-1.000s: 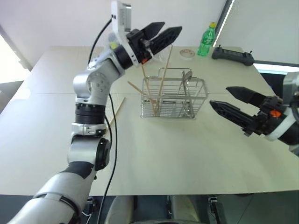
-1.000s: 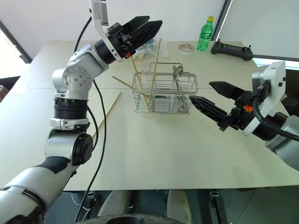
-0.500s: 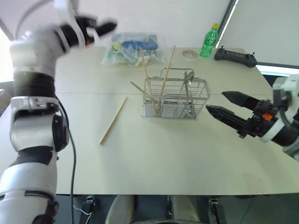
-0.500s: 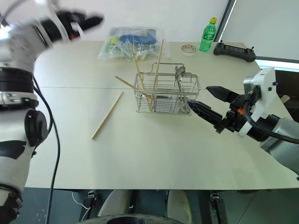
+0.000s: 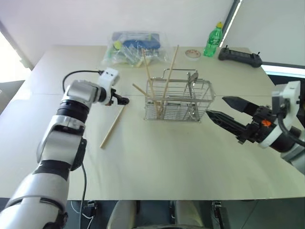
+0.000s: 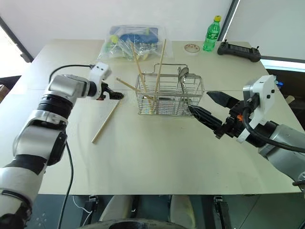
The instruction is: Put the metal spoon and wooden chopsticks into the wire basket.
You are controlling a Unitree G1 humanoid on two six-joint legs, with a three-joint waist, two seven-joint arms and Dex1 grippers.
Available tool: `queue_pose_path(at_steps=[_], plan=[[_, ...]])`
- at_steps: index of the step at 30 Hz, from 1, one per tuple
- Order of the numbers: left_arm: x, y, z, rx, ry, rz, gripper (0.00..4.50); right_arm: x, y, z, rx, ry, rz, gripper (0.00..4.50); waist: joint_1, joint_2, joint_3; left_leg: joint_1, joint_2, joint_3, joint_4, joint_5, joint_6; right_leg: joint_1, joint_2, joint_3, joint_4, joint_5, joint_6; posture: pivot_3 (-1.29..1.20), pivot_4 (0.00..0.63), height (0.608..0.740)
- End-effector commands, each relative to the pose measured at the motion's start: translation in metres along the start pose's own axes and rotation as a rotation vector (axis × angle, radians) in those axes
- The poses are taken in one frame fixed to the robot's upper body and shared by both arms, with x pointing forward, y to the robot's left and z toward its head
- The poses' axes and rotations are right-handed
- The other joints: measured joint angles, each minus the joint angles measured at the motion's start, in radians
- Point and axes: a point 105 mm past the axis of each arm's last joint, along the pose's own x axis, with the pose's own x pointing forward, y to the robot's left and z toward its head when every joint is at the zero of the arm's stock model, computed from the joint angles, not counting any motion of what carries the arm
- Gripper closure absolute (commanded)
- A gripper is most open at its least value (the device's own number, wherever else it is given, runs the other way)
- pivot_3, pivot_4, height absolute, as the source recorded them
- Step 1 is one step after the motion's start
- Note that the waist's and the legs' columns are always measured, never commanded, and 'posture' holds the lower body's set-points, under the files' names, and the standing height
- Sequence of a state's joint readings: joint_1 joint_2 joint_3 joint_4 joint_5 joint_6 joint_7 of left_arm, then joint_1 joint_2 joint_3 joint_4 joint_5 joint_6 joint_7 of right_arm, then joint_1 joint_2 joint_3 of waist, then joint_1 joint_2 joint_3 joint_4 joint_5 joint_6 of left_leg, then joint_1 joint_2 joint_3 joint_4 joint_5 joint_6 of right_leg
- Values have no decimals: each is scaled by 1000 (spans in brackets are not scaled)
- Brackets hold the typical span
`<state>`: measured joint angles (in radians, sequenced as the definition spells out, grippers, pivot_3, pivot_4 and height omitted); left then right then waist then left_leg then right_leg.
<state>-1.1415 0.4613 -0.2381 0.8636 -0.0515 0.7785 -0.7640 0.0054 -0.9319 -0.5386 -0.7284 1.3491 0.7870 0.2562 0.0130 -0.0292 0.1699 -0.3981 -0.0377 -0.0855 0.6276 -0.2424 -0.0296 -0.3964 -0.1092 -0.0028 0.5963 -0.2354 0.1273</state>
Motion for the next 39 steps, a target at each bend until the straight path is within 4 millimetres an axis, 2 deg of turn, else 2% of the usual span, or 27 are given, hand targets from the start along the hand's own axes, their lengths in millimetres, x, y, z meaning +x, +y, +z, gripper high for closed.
queue_pose_path(at_steps=[1,8,11,18,22,24,26,27,28,30,32,33,34,36,38,39], plan=[[2,-1,-5,42,49,7,36,-2,4,11,-31,-54,-2,280,-2,0,0,0,0,0,0,0,0,0,0,0,0,0,0,0,150,721],[11,-3,-18,73,118,5,36,-3,4,12,-23,-71,-19,280,1,1,-1,5,1,0,0,0,0,3,-1,0,1,0,0,0,150,721],[16,-8,-21,63,132,-20,849,-3,4,13,-16,-82,-27,280,1,2,-1,6,1,1,0,0,0,5,-3,0,1,-2,-3,0,150,721],[14,-4,-12,41,99,7,4448,-4,2,17,-16,-86,-37,280,1,3,-2,6,0,1,1,0,0,6,-4,0,1,-2,-2,0,150,721],[6,7,4,-11,30,56,4484,-4,1,17,-15,-85,-38,280,1,2,-2,6,0,1,1,0,0,6,-3,0,1,0,1,0,150,721],[-4,17,21,-75,-55,99,4484,-4,1,18,-17,-82,-36,280,0,2,-1,6,0,1,1,0,0,6,-3,0,1,0,1,0,150,721],[-17,28,44,-146,-176,146,4484,-5,0,18,-18,-77,-34,280,-1,0,-1,5,0,0,1,0,0,5,-3,0,1,0,1,0,150,721],[-30,36,63,-192,-284,177,4484,-5,0,17,-17,-72,-34,280,0,0,0,5,0,0,1,0,0,4,-3,0,1,0,1,0,150,721],[-48,45,85,-241,-413,208,4484,-6,0,17,-18,-62,-31,280,0,-1,0,5,0,0,1,0,0,4,-3,-1,1,0,2,0,150,721],[-71,55,111,-304,-569,240,4484,-7,0,16,-19,-49,-27,280,0,-1,0,4,0,0,0,0,0,3,-3,-1,1,1,4,0,150,721],[-110,60,147,-348,-819,218,4484,-9,3,14,-13,-24,-7,280,0,-1,0,4,0,1,0,0,0,3,-4,-1,1,1,5,0,150,721],[-139,59,169,-367,-985,180,4484,-11,6,12,-13,-3,12,280,1,-1,0,4,-1,1,-1,0,0,3,-4,-1,1,2,5,0,150,721],[-163,57,183,-375,-1107,144,4484,-13,7,10,-13,10,23,280,2,-1,0,4,-1,1,-1,0,0,3,-5,-1,1,2,5,0,150,721],[-212,41,209,-324,-1349,34,4484,-14,7,10,-7,22,21,280,1,-1,0,4,-1,1,-1,0,0,3,-5,-1,0,2,5,0,150,721],[-231,27,217,-284,-1440,-31,4484,-14,7,11,-3,23,18,280,1,-1,0,4,-1,1,-1,0,0,4,-5,-1,0,2,5,0,150,721],[-228,13,220,-259,-1444,-76,4484,-14,7,12,-1,22,18,280,1,0,0,4,-1,1,-1,0,0,4,-5,-1,0,2,5,0,150,721]])
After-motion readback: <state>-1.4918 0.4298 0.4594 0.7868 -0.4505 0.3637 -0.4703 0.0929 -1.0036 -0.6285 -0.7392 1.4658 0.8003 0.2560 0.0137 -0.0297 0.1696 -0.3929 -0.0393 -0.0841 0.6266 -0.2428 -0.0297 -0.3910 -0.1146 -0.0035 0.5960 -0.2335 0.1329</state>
